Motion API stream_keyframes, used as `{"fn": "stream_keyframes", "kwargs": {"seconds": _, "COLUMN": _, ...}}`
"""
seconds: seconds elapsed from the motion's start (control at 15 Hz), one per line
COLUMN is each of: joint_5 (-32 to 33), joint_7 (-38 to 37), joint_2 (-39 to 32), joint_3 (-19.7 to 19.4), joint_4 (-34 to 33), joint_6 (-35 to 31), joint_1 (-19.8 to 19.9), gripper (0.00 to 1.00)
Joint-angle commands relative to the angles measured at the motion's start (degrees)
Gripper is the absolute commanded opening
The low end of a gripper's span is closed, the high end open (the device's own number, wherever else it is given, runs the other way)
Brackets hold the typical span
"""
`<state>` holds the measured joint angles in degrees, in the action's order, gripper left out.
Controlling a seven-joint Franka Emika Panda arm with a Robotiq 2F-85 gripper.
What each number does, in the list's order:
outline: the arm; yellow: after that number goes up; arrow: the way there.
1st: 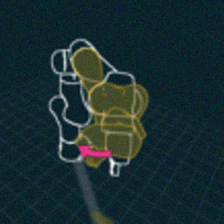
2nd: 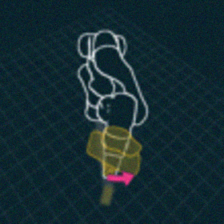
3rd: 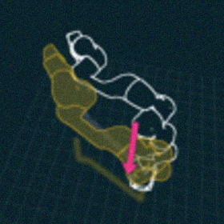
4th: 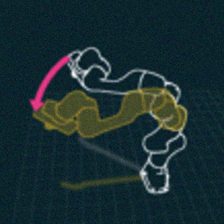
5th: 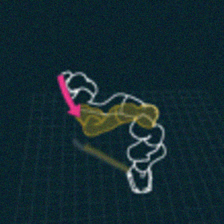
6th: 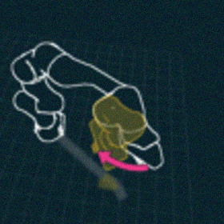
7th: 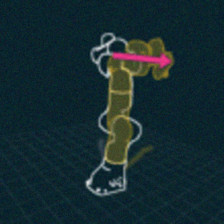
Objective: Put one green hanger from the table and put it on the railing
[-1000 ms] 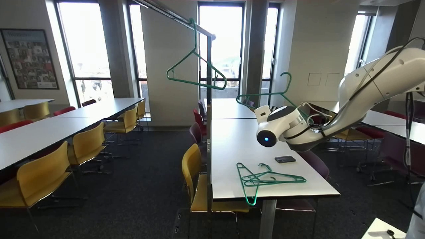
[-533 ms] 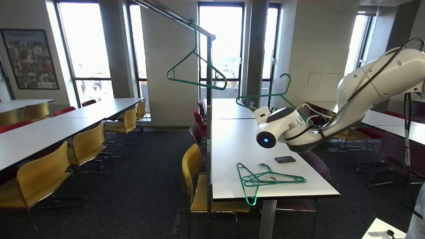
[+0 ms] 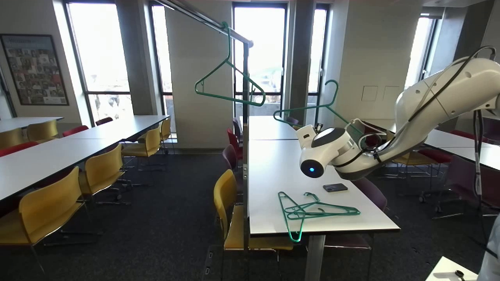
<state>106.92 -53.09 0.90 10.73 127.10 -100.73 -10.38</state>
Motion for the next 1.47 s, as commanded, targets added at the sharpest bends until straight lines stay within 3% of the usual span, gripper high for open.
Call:
{"fn": "stream_keyframes", "kwargs": {"seconds": 0.0, "joint_5": 6.1, "joint_7": 5.2, "joint_2": 1.7, "joint_3": 3.1, "joint_4": -2.6, "joint_6": 6.7, "joint_1": -3.0, "gripper": 0.02}}
{"fn": "stream_keyframes", "kwargs": {"seconds": 0.33, "joint_5": 8.8, "joint_7": 15.4, "joint_2": -0.3, "joint_3": 6.4, "joint_4": -9.5, "joint_6": 9.7, "joint_1": -6.3, "gripper": 0.02}}
{"fn": "stream_keyframes", "kwargs": {"seconds": 0.6, "joint_5": 0.4, "joint_7": 18.9, "joint_2": -3.3, "joint_3": 6.3, "joint_4": -18.5, "joint_6": 3.8, "joint_1": -6.4, "gripper": 0.02}}
{"fn": "stream_keyframes", "kwargs": {"seconds": 0.87, "joint_5": -2.0, "joint_7": 23.0, "joint_2": -6.4, "joint_3": 6.9, "joint_4": -24.6, "joint_6": 5.2, "joint_1": -7.1, "gripper": 0.02}}
{"fn": "stream_keyframes", "kwargs": {"seconds": 1.4, "joint_5": 4.6, "joint_7": 31.3, "joint_2": -14.6, "joint_3": 7.4, "joint_4": -36.0, "joint_6": 14.5, "joint_1": -11.0, "gripper": 0.02}}
